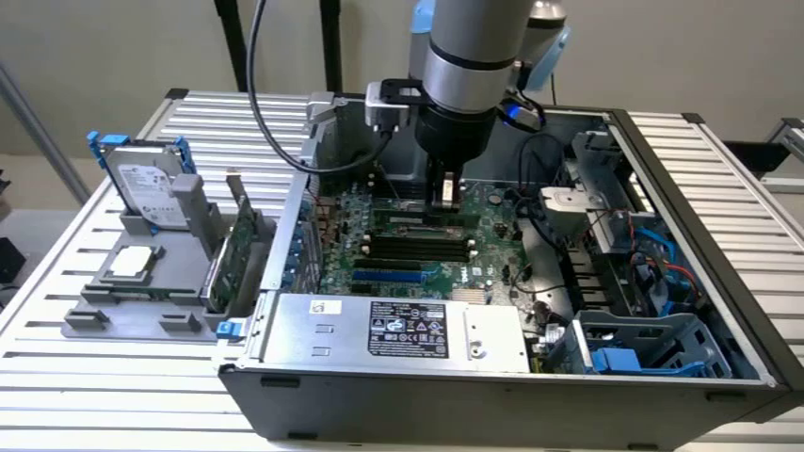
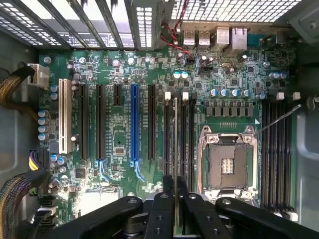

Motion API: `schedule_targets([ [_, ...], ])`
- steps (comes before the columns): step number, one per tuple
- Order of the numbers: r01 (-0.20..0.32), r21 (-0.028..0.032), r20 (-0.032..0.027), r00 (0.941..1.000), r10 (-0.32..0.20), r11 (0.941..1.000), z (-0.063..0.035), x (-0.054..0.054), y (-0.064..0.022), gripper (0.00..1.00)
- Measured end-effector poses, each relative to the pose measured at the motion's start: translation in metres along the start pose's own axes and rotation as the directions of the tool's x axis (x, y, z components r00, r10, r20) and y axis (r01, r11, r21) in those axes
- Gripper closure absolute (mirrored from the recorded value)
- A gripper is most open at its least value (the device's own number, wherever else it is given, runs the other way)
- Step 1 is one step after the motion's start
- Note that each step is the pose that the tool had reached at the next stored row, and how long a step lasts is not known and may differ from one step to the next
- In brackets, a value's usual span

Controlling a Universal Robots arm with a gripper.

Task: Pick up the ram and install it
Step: 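Insert the ram into the slot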

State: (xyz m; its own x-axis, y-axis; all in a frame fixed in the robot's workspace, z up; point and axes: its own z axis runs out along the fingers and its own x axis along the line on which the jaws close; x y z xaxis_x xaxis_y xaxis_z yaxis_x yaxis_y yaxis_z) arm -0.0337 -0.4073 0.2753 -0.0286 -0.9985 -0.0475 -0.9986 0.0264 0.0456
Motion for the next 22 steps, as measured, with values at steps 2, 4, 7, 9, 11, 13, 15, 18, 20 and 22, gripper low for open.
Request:
schedule_targets([
  [2, 0.000, 0.0002, -0.0065, 1.0000, 0.000, 1.0000, 0.0025, 0.000, -0.0004, 1.00],
  [4, -0.001, 0.0004, -0.0130, 0.9999, 0.001, 1.0000, 0.0049, 0.000, -0.0005, 1.00],
  [7, -0.002, 0.0007, -0.0201, 0.9998, 0.002, 1.0000, 0.0096, 0.000, -0.0007, 1.00],
  [9, -0.003, 0.0007, -0.0238, 0.9997, 0.003, 1.0000, 0.0130, 0.001, -0.0008, 1.00],
  [11, -0.006, 0.0010, -0.0261, 0.9996, 0.006, 1.0000, 0.0168, 0.001, -0.0010, 1.00],
  [13, -0.011, 0.0013, -0.0278, 0.9996, 0.011, 0.9999, 0.0203, 0.001, -0.0007, 1.00],
  [15, -0.013, 0.0016, -0.0299, 0.9995, 0.014, 0.9999, 0.0241, 0.000, -0.0004, 1.00],
  [18, -0.015, 0.0023, -0.0350, 0.9993, 0.015, 0.9999, 0.0293, 0.000, 0.0009, 1.00],
  [20, -0.016, 0.0033, -0.0393, 0.9991, 0.016, 0.9999, 0.0324, -0.001, 0.0012, 1.00],
  [22, -0.017, 0.0041, -0.0445, 0.9989, 0.017, 0.9998, 0.0351, -0.002, 0.0013, 1.00],
])
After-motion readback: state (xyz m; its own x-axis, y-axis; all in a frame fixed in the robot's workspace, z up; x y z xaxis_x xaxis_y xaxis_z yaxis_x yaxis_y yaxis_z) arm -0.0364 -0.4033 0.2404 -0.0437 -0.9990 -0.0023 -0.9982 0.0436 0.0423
